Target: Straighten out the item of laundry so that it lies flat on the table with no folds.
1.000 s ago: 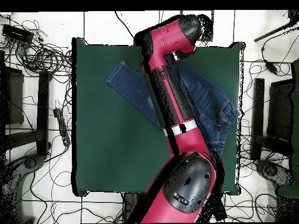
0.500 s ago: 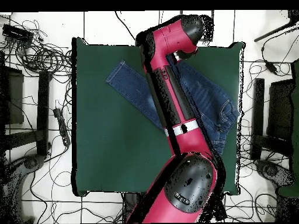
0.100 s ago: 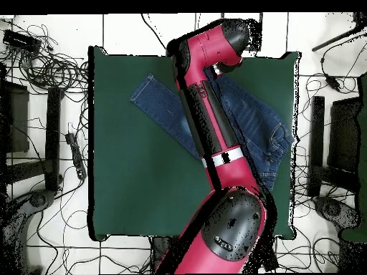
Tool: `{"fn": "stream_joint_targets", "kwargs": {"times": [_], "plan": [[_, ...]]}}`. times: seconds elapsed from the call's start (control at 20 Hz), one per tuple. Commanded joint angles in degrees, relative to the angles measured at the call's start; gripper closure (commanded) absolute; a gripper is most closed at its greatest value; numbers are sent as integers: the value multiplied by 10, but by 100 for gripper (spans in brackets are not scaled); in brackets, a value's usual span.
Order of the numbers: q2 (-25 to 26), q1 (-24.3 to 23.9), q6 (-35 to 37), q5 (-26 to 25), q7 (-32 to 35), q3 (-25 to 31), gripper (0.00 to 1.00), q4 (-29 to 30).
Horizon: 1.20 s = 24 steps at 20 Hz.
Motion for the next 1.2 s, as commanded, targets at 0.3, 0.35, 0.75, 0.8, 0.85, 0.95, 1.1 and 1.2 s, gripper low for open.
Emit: {"fn": "stream_joint_targets", "kwargs": {"times": [0.3, 0.35, 0.75, 0.8, 0.85, 0.95, 1.1, 1.2], "plan": [[42, 24, 16, 32, 105, 14, 0, 29], [42, 24, 15, 33, 104, 15, 0, 29], [54, 27, 37, 24, 114, 15, 0, 26], [54, 27, 38, 25, 116, 15, 0, 27], [56, 28, 41, 24, 119, 14, 0, 27], [59, 29, 46, 20, 123, 15, 0, 25], [67, 30, 51, 13, 120, 19, 0, 20], [70, 29, 55, 10, 120, 20, 0, 20]]}}
